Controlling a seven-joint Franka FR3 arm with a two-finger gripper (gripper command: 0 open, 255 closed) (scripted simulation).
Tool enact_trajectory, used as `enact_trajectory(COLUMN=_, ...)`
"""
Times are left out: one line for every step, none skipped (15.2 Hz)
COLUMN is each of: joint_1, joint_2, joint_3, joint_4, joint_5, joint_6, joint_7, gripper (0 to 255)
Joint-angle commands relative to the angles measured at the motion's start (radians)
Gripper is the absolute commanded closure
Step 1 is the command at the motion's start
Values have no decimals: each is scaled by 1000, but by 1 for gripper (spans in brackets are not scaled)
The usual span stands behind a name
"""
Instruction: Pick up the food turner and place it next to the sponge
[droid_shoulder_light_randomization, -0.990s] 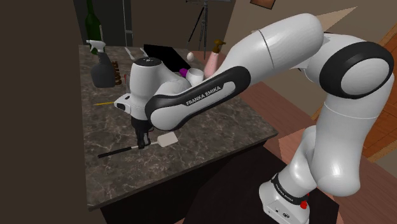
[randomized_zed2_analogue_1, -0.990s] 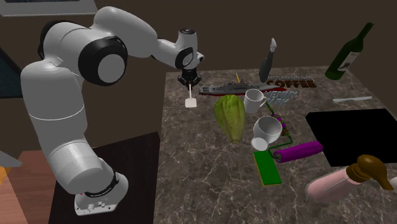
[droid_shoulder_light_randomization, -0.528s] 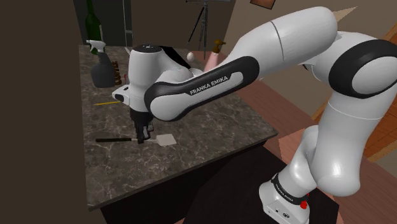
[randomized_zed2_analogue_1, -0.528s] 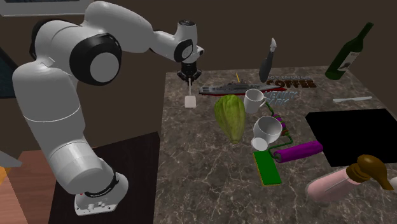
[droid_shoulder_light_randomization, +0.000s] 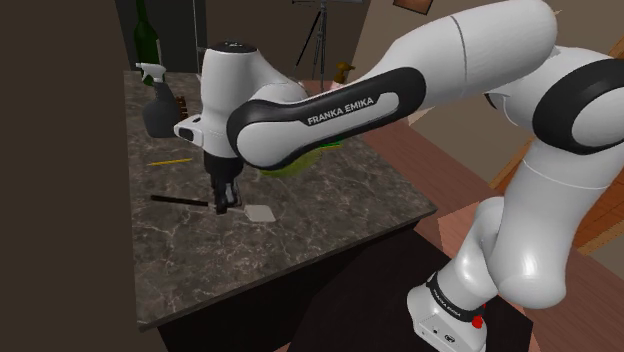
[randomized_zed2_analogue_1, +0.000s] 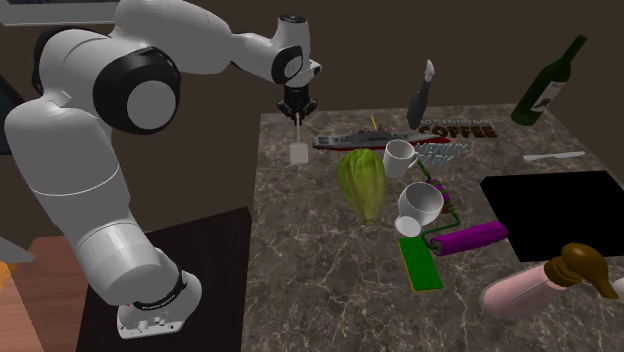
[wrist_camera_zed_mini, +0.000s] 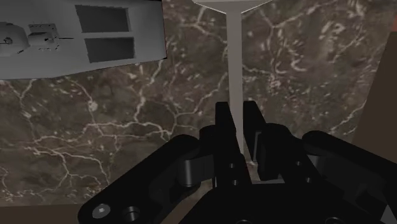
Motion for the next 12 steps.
enact_trajectory(joint_1=-1, joint_2=-12, joint_3=1, joint_4=13, joint_5=3, joint_6=-25, joint_7=-1, gripper=255)
enact_trajectory(joint_1=-1, joint_2=-17, joint_3=1, joint_4=19, joint_5=4, joint_6=-36, joint_7=-2, gripper=255)
enact_trajectory(joint_1=-15, joint_2=-43, joint_3=-4, joint_4=-16, joint_5=12, joint_6=-27, joint_7=-23, gripper=255)
enact_trajectory(joint_1=-28, joint_2=-68, joint_3=-10, joint_4=-50, joint_5=20, joint_6=-19, joint_7=-45, gripper=255)
enact_trajectory(joint_1=-40, joint_2=-93, joint_3=-16, joint_4=-83, joint_5=27, joint_6=-11, joint_7=-67, gripper=255)
enact_trajectory(joint_1=-53, joint_2=-117, joint_3=-23, joint_4=-114, joint_5=35, joint_6=-4, joint_7=-90, gripper=255)
enact_trajectory(joint_1=-65, joint_2=-141, joint_3=-30, joint_4=-144, joint_5=42, joint_6=2, joint_7=-113, gripper=255)
enact_trajectory(joint_1=-77, joint_2=-163, joint_3=-38, joint_4=-173, joint_5=48, joint_6=7, joint_7=-136, gripper=255)
enact_trajectory(joint_1=-89, joint_2=-185, joint_3=-46, joint_4=-200, joint_5=54, joint_6=12, joint_7=-159, gripper=255)
enact_trajectory(joint_1=-100, joint_2=-207, joint_3=-56, joint_4=-227, joint_5=60, joint_6=16, joint_7=-183, gripper=255)
enact_trajectory(joint_1=-111, joint_2=-227, joint_3=-66, joint_4=-252, joint_5=65, joint_6=20, joint_7=-207, gripper=255)
enact_trajectory(joint_1=-122, joint_2=-247, joint_3=-76, joint_4=-276, joint_5=70, joint_6=23, joint_7=-231, gripper=255)
